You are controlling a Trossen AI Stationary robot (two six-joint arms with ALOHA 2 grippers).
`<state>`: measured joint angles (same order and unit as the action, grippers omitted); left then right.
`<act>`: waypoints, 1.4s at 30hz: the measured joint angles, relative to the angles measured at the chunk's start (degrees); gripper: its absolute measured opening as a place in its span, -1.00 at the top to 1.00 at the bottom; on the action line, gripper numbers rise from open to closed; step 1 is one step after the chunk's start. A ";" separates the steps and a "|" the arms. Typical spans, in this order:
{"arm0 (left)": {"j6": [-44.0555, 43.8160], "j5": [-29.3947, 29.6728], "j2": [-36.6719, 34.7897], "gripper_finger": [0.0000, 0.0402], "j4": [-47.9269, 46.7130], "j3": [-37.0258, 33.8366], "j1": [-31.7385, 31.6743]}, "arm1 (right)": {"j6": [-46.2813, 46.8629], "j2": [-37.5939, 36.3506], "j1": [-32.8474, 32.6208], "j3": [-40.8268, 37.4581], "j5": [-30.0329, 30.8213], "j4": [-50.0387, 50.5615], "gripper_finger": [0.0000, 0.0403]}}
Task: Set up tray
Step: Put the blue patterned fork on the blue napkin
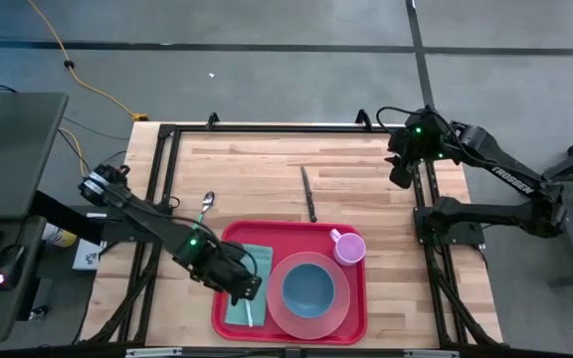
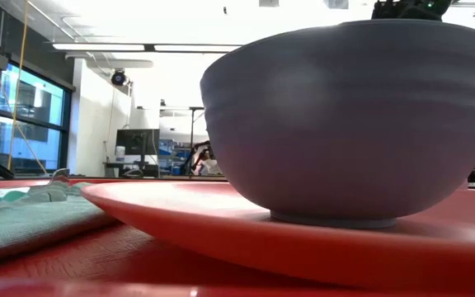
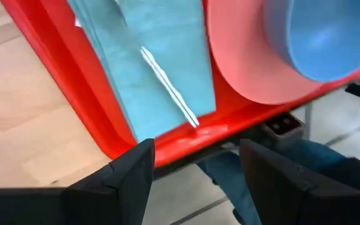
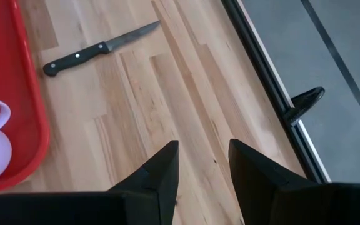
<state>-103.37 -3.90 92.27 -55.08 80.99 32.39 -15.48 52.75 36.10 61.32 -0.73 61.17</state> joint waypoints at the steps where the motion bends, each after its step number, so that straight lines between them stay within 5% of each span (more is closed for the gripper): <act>1: -0.11 0.21 0.36 -0.31 0.08 0.00 -0.33 | 0.01 0.00 0.00 0.01 -0.23 0.00 0.41; 42: 0.27 -0.03 15.73 -0.32 0.60 -0.11 -1.65 | 2.64 0.00 -0.02 0.00 -4.46 -0.74 0.41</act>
<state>-103.10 -3.92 108.00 -54.48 80.89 30.74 -12.84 52.75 36.07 61.32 -5.19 60.42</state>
